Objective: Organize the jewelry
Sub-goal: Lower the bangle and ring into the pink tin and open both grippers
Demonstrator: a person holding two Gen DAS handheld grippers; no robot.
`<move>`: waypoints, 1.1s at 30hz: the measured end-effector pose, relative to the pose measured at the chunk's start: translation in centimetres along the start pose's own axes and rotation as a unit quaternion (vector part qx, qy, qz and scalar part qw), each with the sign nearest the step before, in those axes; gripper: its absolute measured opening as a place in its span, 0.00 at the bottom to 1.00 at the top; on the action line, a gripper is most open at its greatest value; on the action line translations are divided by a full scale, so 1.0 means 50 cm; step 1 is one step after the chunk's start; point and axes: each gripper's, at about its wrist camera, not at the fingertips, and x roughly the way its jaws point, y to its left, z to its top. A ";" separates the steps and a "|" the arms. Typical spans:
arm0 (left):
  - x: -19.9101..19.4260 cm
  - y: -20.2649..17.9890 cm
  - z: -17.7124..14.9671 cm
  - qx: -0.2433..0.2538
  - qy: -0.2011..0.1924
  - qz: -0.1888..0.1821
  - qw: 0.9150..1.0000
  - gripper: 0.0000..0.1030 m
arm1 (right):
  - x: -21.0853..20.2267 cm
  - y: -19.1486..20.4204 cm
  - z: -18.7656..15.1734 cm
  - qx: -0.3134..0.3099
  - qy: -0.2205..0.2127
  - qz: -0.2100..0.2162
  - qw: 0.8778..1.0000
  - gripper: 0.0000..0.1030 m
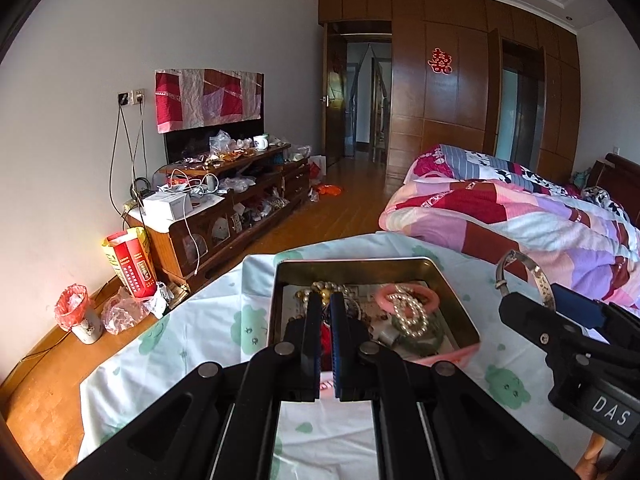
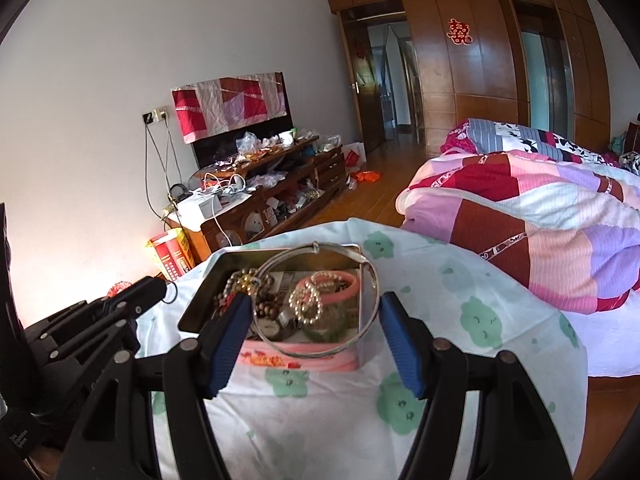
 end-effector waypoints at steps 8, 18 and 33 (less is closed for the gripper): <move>0.050 0.009 0.010 -0.007 0.001 0.018 1.000 0.03 | 0.044 -0.001 0.000 -0.006 0.008 -0.019 1.000 0.67; 0.133 0.007 0.032 -0.019 0.020 0.039 0.999 0.03 | 0.116 0.004 0.022 -0.019 0.012 -0.053 0.998 0.67; 0.206 0.011 0.019 -0.026 0.052 0.056 0.997 0.03 | 0.210 -0.003 0.031 -0.019 0.027 -0.066 0.997 0.67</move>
